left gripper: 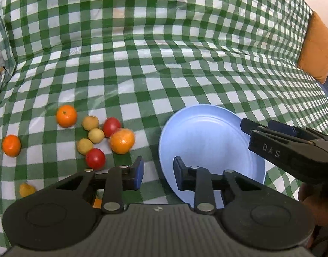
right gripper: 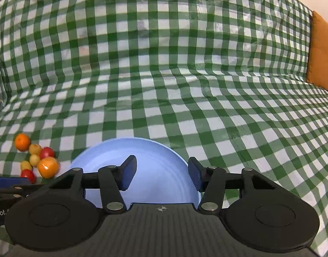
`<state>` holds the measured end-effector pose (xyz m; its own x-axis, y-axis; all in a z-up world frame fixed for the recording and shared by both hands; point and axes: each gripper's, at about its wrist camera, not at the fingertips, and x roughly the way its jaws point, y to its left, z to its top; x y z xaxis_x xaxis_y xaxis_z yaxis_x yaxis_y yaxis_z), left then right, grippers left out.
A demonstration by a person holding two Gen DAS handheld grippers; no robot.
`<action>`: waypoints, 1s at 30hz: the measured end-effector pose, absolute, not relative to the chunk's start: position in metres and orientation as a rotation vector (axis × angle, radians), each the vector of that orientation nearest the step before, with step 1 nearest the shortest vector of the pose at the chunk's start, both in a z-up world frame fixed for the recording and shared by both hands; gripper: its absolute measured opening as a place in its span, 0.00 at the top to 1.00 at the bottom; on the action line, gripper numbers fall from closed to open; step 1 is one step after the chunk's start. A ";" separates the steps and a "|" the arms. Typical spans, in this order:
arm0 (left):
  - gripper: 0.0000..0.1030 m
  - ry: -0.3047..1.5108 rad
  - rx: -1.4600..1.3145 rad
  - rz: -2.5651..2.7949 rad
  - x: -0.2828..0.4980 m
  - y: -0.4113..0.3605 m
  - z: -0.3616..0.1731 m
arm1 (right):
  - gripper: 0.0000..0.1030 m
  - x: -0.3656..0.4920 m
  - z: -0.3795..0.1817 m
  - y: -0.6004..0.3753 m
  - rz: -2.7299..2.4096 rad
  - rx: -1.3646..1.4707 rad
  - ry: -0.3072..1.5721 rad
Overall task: Organize fruits
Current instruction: 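Grasp the large orange fruit with the right gripper while the left gripper grasps a yellow fruit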
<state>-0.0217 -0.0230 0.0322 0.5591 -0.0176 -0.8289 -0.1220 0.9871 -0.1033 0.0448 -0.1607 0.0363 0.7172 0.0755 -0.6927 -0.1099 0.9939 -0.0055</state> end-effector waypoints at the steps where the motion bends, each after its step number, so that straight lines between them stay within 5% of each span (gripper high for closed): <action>1: 0.68 0.976 -0.160 0.066 -0.021 -0.018 0.033 | 0.46 0.043 0.037 -0.159 0.107 -0.045 0.753; 22: 0.68 1.024 -0.522 0.286 -0.054 0.145 0.052 | 0.46 -0.008 0.028 -0.063 0.670 -0.087 0.682; 30: 0.60 1.119 -0.513 0.422 -0.063 0.159 0.031 | 0.40 -0.031 0.023 -0.028 0.883 -0.243 0.755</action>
